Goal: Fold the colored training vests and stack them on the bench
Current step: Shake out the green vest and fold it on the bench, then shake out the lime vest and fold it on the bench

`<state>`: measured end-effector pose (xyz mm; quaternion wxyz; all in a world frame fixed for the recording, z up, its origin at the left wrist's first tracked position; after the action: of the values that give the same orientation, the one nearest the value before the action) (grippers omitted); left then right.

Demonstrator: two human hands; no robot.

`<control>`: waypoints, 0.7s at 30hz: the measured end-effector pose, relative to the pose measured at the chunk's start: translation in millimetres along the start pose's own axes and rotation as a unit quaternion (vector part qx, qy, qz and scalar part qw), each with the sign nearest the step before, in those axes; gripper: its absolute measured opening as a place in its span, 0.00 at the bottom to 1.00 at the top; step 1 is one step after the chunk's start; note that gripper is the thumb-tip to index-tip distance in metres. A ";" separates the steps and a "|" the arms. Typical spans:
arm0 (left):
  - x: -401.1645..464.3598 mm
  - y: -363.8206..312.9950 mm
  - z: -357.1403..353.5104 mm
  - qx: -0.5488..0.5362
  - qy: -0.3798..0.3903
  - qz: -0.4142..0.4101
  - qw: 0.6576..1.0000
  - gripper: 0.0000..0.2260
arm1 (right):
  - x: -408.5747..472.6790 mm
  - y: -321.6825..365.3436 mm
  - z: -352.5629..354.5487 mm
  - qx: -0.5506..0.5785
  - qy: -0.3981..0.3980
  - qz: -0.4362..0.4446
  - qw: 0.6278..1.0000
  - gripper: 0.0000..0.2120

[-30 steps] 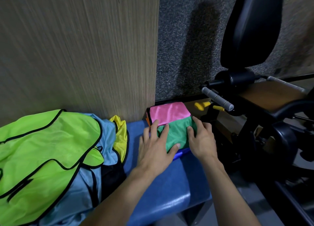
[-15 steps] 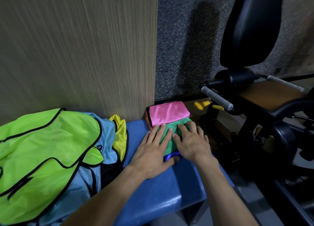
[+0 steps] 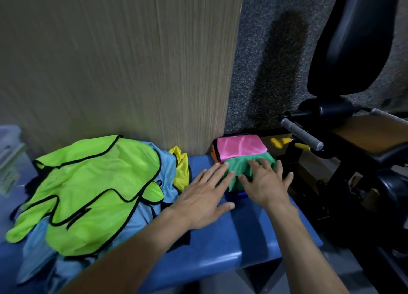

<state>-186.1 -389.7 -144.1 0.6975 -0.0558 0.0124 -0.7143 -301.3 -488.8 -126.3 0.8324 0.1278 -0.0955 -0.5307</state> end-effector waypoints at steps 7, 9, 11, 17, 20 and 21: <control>-102.0 83.5 84.7 -0.008 -0.117 0.058 0.991 0.17 | -36.8 109.3 5.4 0.020 -0.029 0.140 0.989 0.24; -146.8 127.0 103.2 -0.005 -0.186 0.137 0.973 0.14 | -51.7 154.4 -1.8 0.043 -0.027 0.214 0.976 0.23; -186.0 169.5 103.3 -0.014 -0.199 0.223 0.954 0.19 | -64.2 192.1 -15.4 0.065 -0.008 0.270 0.961 0.23; -232.6 212.2 90.7 -0.130 -0.221 0.252 0.933 0.02 | -91.3 247.2 -51.3 0.134 0.063 0.324 0.934 0.27; -243.2 206.6 112.4 -0.290 -0.274 0.233 0.887 0.04 | -96.6 261.2 -54.3 0.180 0.054 0.352 0.917 0.28; -244.5 203.4 115.1 -0.307 -0.268 0.228 0.884 0.04 | -98.0 265.0 -54.5 0.191 0.046 0.358 0.913 0.27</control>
<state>32.4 -144.2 -64.4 0.7656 -0.4523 0.0562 -0.4541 -98.6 -286.7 -97.1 0.9298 0.2656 -0.1961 -0.1625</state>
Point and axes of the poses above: each hand's wrist, its own x-axis towards the middle knuckle, its own z-axis out of the back of the hand, y = z × x, the point moved 9 cm from there along x, towards the middle knuckle, and after that the axes turned 6 degrees about z, right-handed, at the moved point
